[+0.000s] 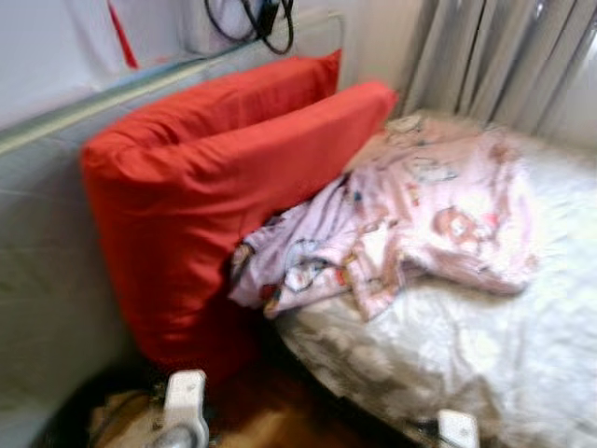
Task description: Clean up the room
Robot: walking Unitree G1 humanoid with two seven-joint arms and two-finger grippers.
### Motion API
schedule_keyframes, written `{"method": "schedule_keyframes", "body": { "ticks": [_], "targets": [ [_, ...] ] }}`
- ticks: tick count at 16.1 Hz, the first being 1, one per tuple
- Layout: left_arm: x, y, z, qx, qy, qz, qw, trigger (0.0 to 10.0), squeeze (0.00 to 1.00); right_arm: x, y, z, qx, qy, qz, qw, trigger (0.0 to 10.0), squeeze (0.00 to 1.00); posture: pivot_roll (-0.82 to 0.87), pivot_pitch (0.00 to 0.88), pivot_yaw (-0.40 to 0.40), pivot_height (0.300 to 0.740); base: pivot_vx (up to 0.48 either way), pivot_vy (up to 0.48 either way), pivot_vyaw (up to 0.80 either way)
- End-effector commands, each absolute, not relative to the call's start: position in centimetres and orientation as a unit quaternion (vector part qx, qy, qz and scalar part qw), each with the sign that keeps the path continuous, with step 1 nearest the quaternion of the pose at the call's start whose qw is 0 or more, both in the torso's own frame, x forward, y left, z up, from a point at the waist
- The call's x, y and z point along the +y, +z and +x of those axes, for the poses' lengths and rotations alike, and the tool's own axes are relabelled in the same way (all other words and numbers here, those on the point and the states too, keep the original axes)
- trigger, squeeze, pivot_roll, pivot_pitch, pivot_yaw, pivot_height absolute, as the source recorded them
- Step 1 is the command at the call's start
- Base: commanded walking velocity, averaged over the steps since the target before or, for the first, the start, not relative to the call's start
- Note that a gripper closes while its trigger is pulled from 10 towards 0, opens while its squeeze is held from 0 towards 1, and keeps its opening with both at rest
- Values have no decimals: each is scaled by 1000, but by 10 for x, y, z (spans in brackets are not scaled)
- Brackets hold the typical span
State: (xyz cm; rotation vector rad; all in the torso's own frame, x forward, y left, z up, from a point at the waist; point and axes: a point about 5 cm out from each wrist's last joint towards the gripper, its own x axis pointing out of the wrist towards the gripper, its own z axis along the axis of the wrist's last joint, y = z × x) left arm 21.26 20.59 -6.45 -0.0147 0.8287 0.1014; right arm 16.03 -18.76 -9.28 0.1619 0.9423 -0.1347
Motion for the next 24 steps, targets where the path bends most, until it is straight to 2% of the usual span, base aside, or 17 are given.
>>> {"method": "schedule_keyframes", "body": {
  "ticks": [1, 8, 11, 15, 21, 24],
  "targets": [
    [203, -66, 211, 407, 48, -10, 912, 10000, 0, -193, -94, 155, 457, -74, 79, 883, 10000, 0, 26, 48, -22, 740, 244, 0, 0],
    [204, -66, 211, 407, 49, -9, 912, 10000, 0, -187, -95, 155, 458, -61, 71, 884, 10000, 0, 25, 48, -19, 740, 244, 0, 0],
    [203, -66, 211, 406, 49, -10, 913, 10000, 0, -173, -93, 164, 455, -47, 65, 887, 10000, 0, 25, 42, -21, 740, 246, 0, 800],
    [204, -66, 211, 406, 50, -11, 912, 10000, 0, -172, -92, 166, 453, -51, 71, 887, 10000, 0, 24, 44, -22, 740, 247, 0, 358],
    [204, -66, 210, 406, 50, -12, 912, 10000, 0, -196, -93, 156, 452, -66, 66, 887, 10000, 0, 24, 45, -22, 740, 249, 0, 0],
    [202, -64, 215, 398, 44, -19, 916, 10000, 0, -197, -92, 157, 447, -70, 69, 889, 10000, 0, 24, 45, -22, 740, 82, 0, 0]
  ]
}}
